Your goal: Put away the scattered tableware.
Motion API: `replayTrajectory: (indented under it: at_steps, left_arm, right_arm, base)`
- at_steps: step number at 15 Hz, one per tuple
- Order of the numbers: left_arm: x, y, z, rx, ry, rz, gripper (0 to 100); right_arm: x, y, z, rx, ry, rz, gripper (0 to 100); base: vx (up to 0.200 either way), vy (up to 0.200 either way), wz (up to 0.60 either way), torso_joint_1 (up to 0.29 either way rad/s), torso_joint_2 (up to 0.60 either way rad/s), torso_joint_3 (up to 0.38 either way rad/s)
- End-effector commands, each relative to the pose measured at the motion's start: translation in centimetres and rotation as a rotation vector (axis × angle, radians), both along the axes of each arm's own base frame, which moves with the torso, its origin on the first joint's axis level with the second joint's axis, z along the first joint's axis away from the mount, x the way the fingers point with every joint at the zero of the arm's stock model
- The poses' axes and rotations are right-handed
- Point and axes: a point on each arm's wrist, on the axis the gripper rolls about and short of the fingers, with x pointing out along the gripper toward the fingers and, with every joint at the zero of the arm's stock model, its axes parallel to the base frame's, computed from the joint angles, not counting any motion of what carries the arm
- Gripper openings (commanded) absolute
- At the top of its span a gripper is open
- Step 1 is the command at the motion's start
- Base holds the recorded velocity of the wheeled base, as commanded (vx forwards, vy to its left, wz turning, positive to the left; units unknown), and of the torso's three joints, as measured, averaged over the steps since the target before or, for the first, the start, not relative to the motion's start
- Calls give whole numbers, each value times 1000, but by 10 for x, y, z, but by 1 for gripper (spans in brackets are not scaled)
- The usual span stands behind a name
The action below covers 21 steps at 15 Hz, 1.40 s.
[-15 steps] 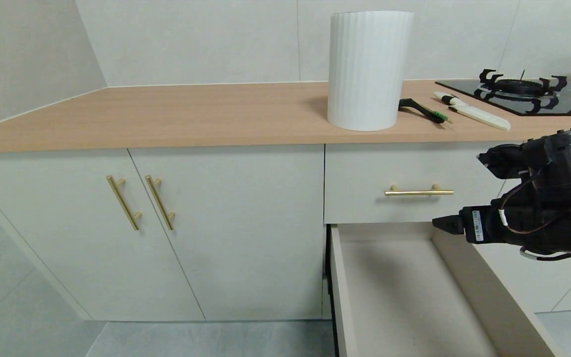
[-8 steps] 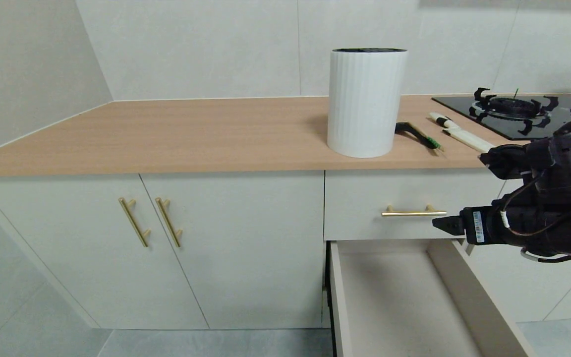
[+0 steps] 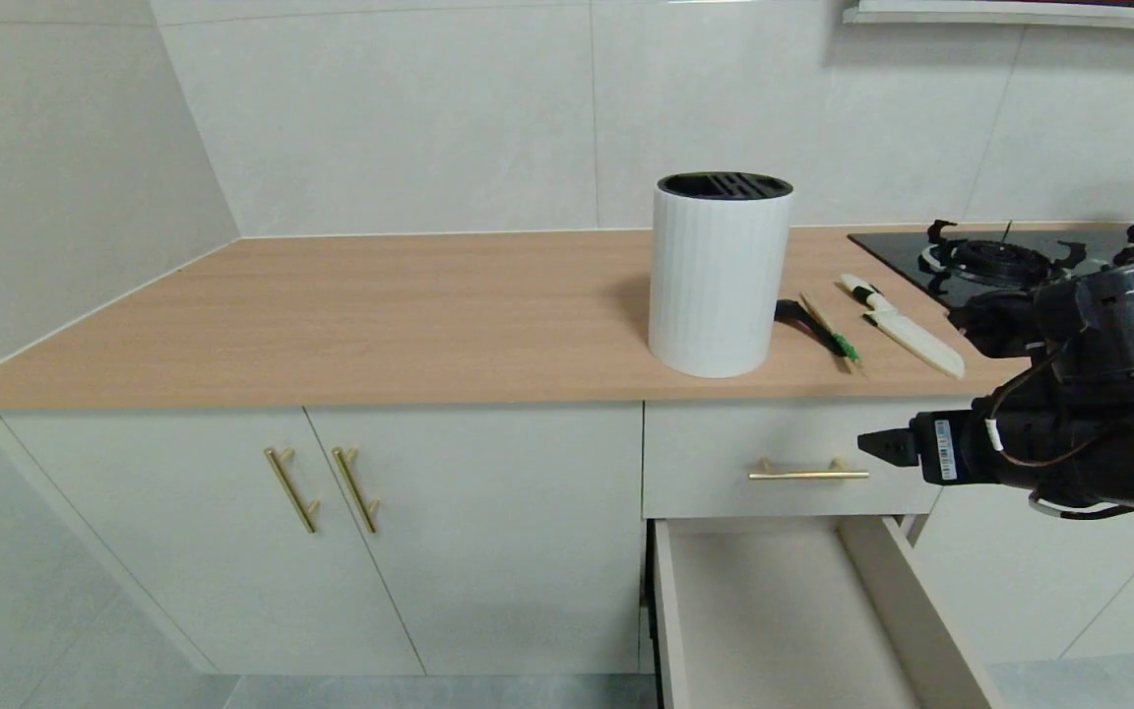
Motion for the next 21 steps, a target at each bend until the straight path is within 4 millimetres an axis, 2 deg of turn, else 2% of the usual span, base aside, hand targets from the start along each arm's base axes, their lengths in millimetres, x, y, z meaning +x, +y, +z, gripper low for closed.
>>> replayTrajectory:
  at_steps: [1,5,8,11,14,21]
  left_arm:
    - [0,0,0,0,-1,0,100]
    - [0,0,0,0,-1,0,100]
    - [0,0,0,0,-1,0,100]
    - [0,0,0,0,-1,0,100]
    - [0,0,0,0,-1,0,100]
    - [0,0,0,0,-1,0,100]
  right_arm:
    - [1,1,-2,-3,6,0,100]
    - [8,3,-9,-6,8,-3,100]
    - [18,7,-14,-2,-20,-10,100]
    - [45,17,5,26,-127,-3,100]
    - [64,25,17,20,-102,-9,100]
    - [124,25,-35,-23,-49,-148,100]
  base:
    - [0,0,0,203,-491,-290]
    - [0,0,0,188,-457,-261]
    - [0,0,0,54,-113,-69]
    - [0,0,0,0,0,0]
    - [0,0,0,0,0,0]
    - [0,0,0,0,0,0]
